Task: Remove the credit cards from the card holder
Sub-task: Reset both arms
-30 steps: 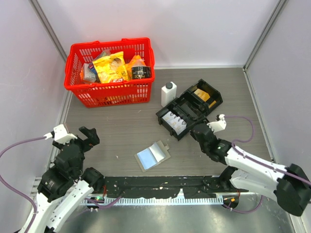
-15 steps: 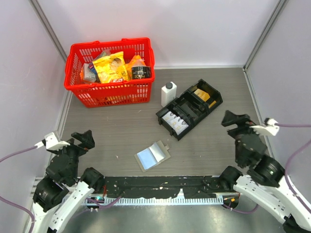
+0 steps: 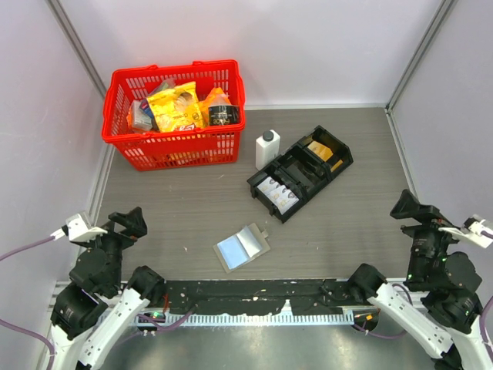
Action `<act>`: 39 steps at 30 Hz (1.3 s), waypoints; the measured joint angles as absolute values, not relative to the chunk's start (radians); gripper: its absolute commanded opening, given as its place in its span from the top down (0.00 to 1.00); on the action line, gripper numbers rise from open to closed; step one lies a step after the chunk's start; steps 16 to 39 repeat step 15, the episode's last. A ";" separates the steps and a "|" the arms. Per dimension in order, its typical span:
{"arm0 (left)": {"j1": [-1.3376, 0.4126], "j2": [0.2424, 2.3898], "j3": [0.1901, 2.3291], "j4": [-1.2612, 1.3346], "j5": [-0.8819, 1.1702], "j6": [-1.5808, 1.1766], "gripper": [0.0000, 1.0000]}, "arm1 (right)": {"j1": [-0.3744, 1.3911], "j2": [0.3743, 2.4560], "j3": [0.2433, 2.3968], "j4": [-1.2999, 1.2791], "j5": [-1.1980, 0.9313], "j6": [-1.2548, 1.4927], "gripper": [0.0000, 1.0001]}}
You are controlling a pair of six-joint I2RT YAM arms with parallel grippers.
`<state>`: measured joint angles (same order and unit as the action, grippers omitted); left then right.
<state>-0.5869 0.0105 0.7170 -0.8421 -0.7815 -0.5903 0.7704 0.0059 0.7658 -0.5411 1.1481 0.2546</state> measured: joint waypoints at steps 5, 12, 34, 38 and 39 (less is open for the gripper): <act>-0.587 0.010 0.718 -0.843 -0.797 -0.591 0.00 | 0.771 0.006 0.704 -0.477 1.147 0.176 0.12; -0.587 0.010 0.718 -0.843 -0.804 -0.590 0.00 | 0.771 0.007 0.664 -0.466 1.148 0.141 0.12; -0.587 0.010 0.718 -0.843 -0.805 -0.590 0.00 | 0.771 0.007 0.663 -0.456 1.148 0.134 0.12; -0.587 0.010 0.718 -0.843 -0.805 -0.590 0.00 | 0.771 0.007 0.663 -0.456 1.148 0.134 0.12; -0.587 0.010 0.718 -0.843 -0.805 -0.590 0.00 | 0.771 0.007 0.663 -0.456 1.148 0.134 0.12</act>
